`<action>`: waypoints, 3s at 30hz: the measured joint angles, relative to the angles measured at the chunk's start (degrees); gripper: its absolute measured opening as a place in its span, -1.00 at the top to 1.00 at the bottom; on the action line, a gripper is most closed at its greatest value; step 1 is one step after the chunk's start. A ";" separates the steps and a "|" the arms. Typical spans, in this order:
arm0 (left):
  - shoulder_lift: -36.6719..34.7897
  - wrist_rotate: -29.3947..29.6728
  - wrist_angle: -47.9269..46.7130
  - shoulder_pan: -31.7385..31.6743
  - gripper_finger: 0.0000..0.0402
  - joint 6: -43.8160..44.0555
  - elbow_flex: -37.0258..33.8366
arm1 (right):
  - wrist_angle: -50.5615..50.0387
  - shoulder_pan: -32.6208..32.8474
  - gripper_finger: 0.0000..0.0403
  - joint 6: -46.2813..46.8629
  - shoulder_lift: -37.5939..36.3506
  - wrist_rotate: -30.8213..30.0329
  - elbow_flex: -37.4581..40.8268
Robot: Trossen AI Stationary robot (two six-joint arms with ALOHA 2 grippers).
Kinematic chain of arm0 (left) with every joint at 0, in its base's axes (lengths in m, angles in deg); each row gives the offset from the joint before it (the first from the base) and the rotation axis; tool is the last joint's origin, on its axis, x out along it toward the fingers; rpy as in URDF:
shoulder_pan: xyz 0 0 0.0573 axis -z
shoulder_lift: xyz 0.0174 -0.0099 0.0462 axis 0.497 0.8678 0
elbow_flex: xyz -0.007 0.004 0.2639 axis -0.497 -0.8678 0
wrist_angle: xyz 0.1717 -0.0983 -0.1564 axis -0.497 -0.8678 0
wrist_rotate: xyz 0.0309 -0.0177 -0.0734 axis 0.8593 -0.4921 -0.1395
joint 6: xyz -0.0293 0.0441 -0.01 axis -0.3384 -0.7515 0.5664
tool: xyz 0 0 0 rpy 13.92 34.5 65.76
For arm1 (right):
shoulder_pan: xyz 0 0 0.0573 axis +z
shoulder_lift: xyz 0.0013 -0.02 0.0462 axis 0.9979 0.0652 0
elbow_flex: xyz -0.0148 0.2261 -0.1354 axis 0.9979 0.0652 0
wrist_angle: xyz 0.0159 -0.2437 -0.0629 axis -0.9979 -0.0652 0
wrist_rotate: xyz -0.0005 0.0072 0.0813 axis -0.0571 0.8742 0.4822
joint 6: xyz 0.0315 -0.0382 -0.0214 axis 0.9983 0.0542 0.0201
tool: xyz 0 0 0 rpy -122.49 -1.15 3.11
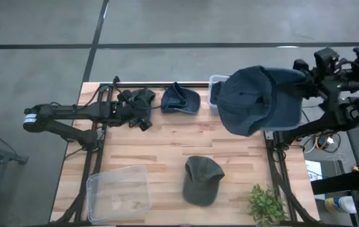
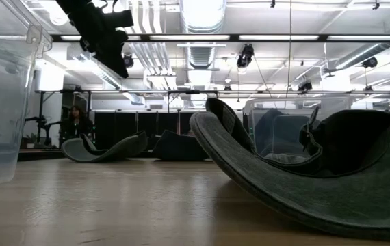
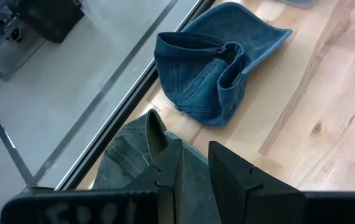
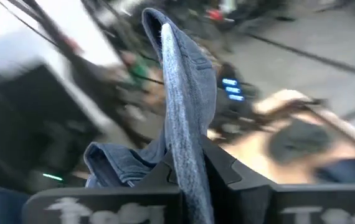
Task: Pick & Place hat
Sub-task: Put the bottom blue cap into the top transparent bin
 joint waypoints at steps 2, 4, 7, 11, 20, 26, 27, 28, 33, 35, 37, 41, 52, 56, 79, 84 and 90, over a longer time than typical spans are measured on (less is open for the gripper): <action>0.00 -0.02 0.00 0.00 0.66 0.14 0.00 | -5.61 0.00 0.95 -4.33 0.50 -5.16 0.35; 0.00 -0.05 0.00 0.00 0.66 0.17 0.00 | -10.69 -0.02 0.95 -8.26 1.81 -11.75 1.49; 0.00 -0.15 0.00 0.00 0.66 0.18 -0.02 | -13.51 -0.07 0.95 -14.49 3.74 -20.36 4.83; 0.00 -0.15 0.00 0.00 0.66 0.18 -0.04 | -13.03 0.00 0.95 -21.91 5.69 -26.23 9.99; 0.00 -0.14 0.00 0.00 0.66 0.37 -0.04 | -12.27 0.15 0.94 -31.32 9.64 -43.97 21.22; 0.00 -0.11 0.02 0.00 0.66 0.53 -0.04 | -12.29 0.45 0.94 -34.68 11.60 -53.01 27.19; 0.00 -0.11 0.02 0.00 0.66 0.53 -0.04 | -12.20 0.51 0.94 -34.89 11.92 -54.15 28.01; 0.00 -0.11 0.07 0.00 0.66 0.53 -0.04 | -12.24 0.55 0.94 -35.51 12.11 -55.05 28.66; 0.00 -0.03 0.39 0.00 0.66 0.53 -0.04 | -11.71 0.47 0.94 -37.07 12.35 -55.70 29.87; 0.00 -0.02 0.39 0.00 0.66 0.53 -0.04 | -10.61 0.46 0.94 -37.13 12.14 -55.66 29.95; 0.00 -0.02 0.37 0.00 0.66 0.52 -0.04 | -9.29 0.42 0.94 -37.17 11.22 -55.56 29.95; 0.00 -0.04 0.43 0.00 0.66 0.51 -0.04 | -8.15 0.20 0.94 -34.77 8.29 -53.91 29.97; 0.02 -0.22 0.44 0.00 0.66 -1.45 -0.04 | -2.63 -10.00 0.94 -16.23 -3.00 -34.85 31.88; 0.02 -0.24 0.44 0.00 0.66 -2.92 -0.04 | 0.54 -14.32 0.94 -11.59 -6.49 -29.21 35.11; 0.02 -0.24 0.46 0.01 0.66 -5.26 -0.04 | 26.73 -49.57 0.95 -14.04 -12.56 5.72 59.82; 0.02 -0.24 0.55 0.00 0.66 -4.36 0.07 | 32.97 -59.18 0.95 -14.16 -12.16 21.61 65.10; 0.02 -0.24 0.79 0.02 0.66 -4.28 0.07 | 34.08 -69.28 0.95 -14.98 -10.59 35.89 70.43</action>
